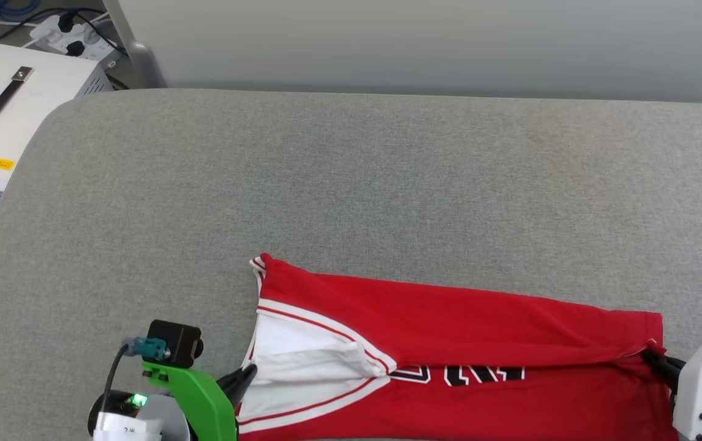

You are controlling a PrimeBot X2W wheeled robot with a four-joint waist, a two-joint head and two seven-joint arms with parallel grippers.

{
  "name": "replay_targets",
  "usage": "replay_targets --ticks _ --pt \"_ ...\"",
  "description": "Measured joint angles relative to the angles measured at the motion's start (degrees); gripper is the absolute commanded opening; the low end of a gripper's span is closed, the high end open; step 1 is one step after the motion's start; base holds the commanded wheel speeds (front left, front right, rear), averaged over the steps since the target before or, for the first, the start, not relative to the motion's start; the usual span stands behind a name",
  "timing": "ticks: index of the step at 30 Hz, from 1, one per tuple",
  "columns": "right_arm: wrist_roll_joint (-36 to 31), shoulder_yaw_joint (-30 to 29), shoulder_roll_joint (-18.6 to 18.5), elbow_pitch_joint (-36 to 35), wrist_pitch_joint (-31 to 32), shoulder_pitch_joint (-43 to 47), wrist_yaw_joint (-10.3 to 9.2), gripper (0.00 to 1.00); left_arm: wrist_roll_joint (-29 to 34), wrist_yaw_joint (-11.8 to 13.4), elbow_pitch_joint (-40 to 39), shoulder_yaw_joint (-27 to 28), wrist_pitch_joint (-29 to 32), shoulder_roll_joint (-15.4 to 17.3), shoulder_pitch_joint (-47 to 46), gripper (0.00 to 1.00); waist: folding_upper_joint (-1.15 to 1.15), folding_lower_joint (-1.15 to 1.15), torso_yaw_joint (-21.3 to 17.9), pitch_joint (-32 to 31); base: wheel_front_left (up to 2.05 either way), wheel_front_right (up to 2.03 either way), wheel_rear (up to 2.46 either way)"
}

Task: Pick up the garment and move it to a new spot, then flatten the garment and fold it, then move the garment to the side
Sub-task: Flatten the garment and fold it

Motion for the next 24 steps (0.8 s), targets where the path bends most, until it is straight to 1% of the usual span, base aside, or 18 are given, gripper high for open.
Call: replay_targets --ticks 3,8,9,10,11,15,17,19,22,24 --pt "-0.96 2.15 -1.27 0.42 -0.65 0.15 0.01 0.00 -0.03 -1.83 3.64 -1.11 0.01 -1.31 0.00 0.00 0.00 0.00 0.04 0.37 0.00 0.00 0.00" --pt "-1.11 4.10 -2.41 1.77 -2.10 0.15 0.00 0.00 -0.02 -3.98 7.77 -1.90 -0.15 -3.60 -0.04 0.00 0.00 0.00 0.07 0.79 0.00 0.00 0.00" --pt "-1.09 4.38 -2.55 2.10 -2.11 0.14 0.01 0.09 0.13 -4.25 8.49 -2.10 -0.15 -3.87 -0.05 0.37 0.00 0.00 0.04 0.86 0.00 0.00 0.00" --pt "-1.07 4.68 -2.65 2.41 -2.15 0.14 0.00 0.49 0.40 -4.45 9.21 -2.32 -0.16 -4.07 -0.08 1.00 0.00 0.00 0.02 0.87 0.00 0.00 0.00" --pt "-1.01 4.92 -2.72 2.66 -2.30 0.13 0.01 1.00 0.43 -4.53 9.77 -2.49 -0.16 -4.23 -0.09 1.00 0.00 0.00 0.02 0.82 0.00 0.00 0.00" --pt "-0.37 6.26 -3.21 3.41 -2.35 0.11 0.00 1.00 1.48 -5.70 11.87 -3.68 -0.18 -4.60 -0.06 1.00 0.00 0.00 -0.07 0.02 0.00 0.00 0.00" --pt "-0.02 6.54 -3.33 3.52 -2.36 0.11 0.00 1.00 2.26 -5.71 12.70 -3.64 -1.00 -4.66 -0.04 1.00 0.00 0.00 -0.18 -0.61 0.00 0.00 0.00" --pt "0.23 6.31 -3.52 3.47 -2.35 0.13 0.00 1.00 2.14 -5.73 13.10 -2.58 -3.13 -4.82 0.01 1.00 0.00 0.00 -0.32 -1.47 0.00 0.00 0.00" --pt "1.57 4.27 -3.28 2.79 -1.52 0.24 0.00 1.00 2.18 -5.59 12.67 -0.51 -7.16 -4.86 0.01 1.00 0.00 0.00 -0.48 -2.72 0.00 0.00 0.00" --pt "2.18 2.21 -2.96 2.12 -0.12 0.60 0.00 1.00 2.37 -4.67 11.93 1.31 -10.46 -4.82 0.00 1.00 0.00 0.00 -0.57 -3.40 0.00 0.00 0.00"
